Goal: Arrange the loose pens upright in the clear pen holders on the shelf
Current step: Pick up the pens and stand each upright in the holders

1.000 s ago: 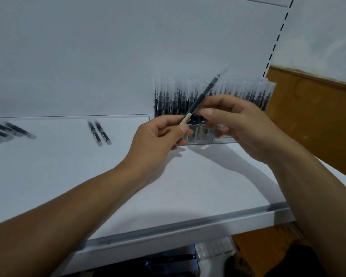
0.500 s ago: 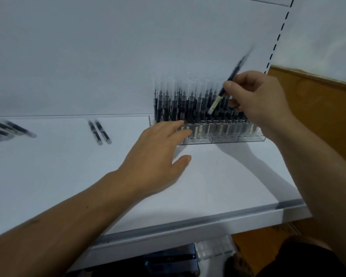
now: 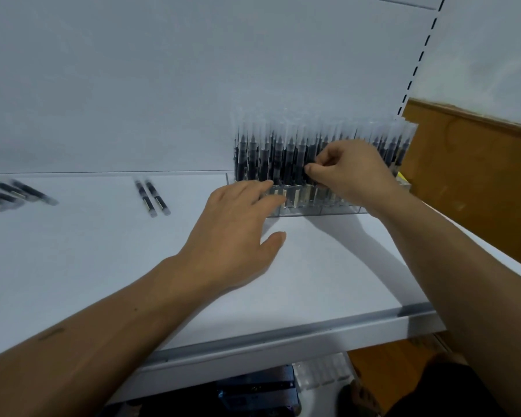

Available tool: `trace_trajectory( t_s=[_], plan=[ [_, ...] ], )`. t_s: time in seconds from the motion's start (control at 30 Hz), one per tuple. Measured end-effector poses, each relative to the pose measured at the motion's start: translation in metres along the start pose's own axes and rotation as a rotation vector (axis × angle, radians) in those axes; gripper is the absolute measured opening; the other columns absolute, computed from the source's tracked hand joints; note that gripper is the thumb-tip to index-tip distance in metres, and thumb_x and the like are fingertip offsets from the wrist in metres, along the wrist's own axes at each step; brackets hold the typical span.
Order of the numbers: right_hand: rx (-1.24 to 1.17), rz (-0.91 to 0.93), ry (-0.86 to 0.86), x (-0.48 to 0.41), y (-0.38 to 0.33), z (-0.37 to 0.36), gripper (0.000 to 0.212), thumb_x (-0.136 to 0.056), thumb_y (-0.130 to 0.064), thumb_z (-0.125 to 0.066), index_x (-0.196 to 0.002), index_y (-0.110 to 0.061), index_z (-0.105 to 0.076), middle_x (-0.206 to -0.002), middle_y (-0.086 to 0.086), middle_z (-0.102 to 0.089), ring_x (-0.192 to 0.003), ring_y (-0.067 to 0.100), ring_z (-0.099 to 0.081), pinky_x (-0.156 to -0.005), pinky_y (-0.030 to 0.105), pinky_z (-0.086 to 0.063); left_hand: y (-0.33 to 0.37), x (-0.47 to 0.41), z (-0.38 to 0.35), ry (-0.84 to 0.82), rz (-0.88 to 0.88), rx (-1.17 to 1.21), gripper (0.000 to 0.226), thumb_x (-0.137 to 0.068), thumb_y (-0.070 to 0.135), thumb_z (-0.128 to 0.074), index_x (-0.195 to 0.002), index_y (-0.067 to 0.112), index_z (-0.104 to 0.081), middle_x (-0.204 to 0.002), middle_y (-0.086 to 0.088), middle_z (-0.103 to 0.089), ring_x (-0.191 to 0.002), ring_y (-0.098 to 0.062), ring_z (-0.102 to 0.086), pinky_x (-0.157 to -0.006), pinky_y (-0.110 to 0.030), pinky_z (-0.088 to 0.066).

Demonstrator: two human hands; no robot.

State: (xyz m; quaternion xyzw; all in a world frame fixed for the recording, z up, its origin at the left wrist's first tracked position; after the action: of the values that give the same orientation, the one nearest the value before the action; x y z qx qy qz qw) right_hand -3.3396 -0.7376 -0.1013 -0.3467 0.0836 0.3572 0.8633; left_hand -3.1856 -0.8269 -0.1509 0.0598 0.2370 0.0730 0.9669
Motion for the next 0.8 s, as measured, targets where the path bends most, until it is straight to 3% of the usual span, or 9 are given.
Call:
trace_trajectory(
  t_s=[0.1, 0.3, 0.43, 0.53, 0.6, 0.67, 0.73, 0.8],
  plan=[
    [-0.029, -0.027, 0.018, 0.002, 0.005, 0.000, 0.020, -0.087, -0.031, -0.071, -0.082, -0.012, -0.069, -0.073, -0.004, -0.066, -0.073, 0.012, -0.062, -0.072, 0.033, -0.052, 0.000, -0.001, 0.000, 0.005, -0.008, 0.008, 0.056, -0.094, 0.049, -0.048, -0.146, 0.032, -0.035, -0.157, 0.009, -0.024, -0.144, -0.011, -0.015, -0.114, -0.030, -0.005],
    [0.260, -0.002, -0.067, 0.009, 0.001, 0.002, 0.027, -0.090, -0.046, -0.063, -0.076, -0.024, -0.062, -0.071, -0.008, -0.060, -0.068, 0.011, -0.054, -0.065, 0.029, -0.039, 0.000, 0.000, 0.000, 0.000, -0.032, 0.036, 0.051, -0.093, 0.047, -0.050, -0.141, 0.032, -0.042, -0.156, 0.009, -0.027, -0.143, -0.011, -0.017, -0.113, -0.028, -0.006],
    [0.390, 0.045, -0.025, 0.028, -0.011, 0.012, 0.035, -0.091, -0.052, -0.058, -0.071, -0.024, -0.064, -0.067, -0.005, -0.062, -0.066, 0.017, -0.057, -0.059, 0.030, -0.043, -0.003, 0.001, 0.021, 0.010, -0.022, 0.138, 0.039, -0.093, 0.044, -0.054, -0.130, 0.033, -0.055, -0.138, 0.014, -0.052, -0.127, -0.009, -0.044, -0.106, -0.029, -0.030],
    [0.263, 0.136, -0.088, 0.045, -0.050, 0.005, 0.035, -0.091, -0.049, -0.058, -0.069, -0.023, -0.066, -0.061, -0.007, -0.061, -0.060, 0.012, -0.056, -0.054, 0.028, -0.040, -0.027, 0.006, 0.054, 0.066, 0.117, 0.179, 0.029, -0.092, 0.046, -0.053, -0.119, 0.037, -0.061, -0.116, 0.019, -0.065, -0.106, -0.003, -0.058, -0.092, -0.031, -0.046],
    [0.153, 0.197, -0.197, 0.053, -0.081, -0.018, 0.023, -0.089, -0.045, -0.061, -0.078, -0.027, -0.071, -0.070, -0.012, -0.067, -0.067, 0.006, -0.060, -0.059, 0.026, -0.043, -0.055, 0.014, 0.072, 0.105, 0.211, 0.172, 0.027, -0.091, 0.047, -0.055, -0.114, 0.037, -0.064, -0.106, 0.021, -0.068, -0.099, 0.001, -0.060, -0.088, -0.028, -0.048],
    [0.068, 0.291, -0.292, 0.058, -0.110, -0.052, 0.013, -0.089, -0.040, -0.063, -0.088, -0.030, -0.072, -0.083, -0.015, -0.070, -0.078, 0.003, -0.063, -0.073, 0.025, -0.048, -0.095, 0.030, 0.084, 0.110, 0.325, 0.167, 0.026, -0.089, 0.047, -0.057, -0.111, 0.036, -0.066, -0.103, 0.021, -0.069, -0.098, 0.000, -0.061, -0.089, -0.028, -0.048],
    [0.021, 0.367, -0.397, 0.058, -0.135, -0.092, 0.018, -0.090, -0.042, -0.061, -0.102, -0.032, -0.070, -0.104, -0.015, -0.070, -0.095, 0.003, -0.064, -0.090, 0.028, -0.049, -0.146, 0.052, 0.089, 0.109, 0.463, 0.135, 0.028, -0.089, 0.048, -0.058, -0.114, 0.035, -0.064, -0.111, 0.018, -0.067, -0.107, -0.005, -0.060, -0.095, -0.031, -0.046],
    [0.046, 0.384, -0.508, 0.052, -0.154, -0.132, 0.037, -0.092, -0.047, -0.057, -0.125, -0.032, -0.061, -0.131, -0.009, -0.059, -0.119, 0.011, -0.055, -0.102, 0.028, -0.040, -0.202, 0.079, 0.093, 0.104, 0.623, 0.055, 0.037, -0.089, 0.050, -0.057, -0.121, 0.033, -0.062, -0.125, 0.011, -0.062, -0.117, -0.014, -0.055, -0.099, -0.034, -0.043]
  ],
)
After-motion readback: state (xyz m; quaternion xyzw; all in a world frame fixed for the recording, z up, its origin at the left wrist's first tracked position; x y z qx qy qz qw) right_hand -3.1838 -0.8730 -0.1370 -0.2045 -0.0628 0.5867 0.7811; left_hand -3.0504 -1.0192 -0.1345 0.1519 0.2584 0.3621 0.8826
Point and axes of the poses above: each hand's wrist, its own x-axis away from the middle knuckle, its own z-axis out of the back of the hand, y = z × x, the point moved 7 cm from there along -x, towards the middle knuckle
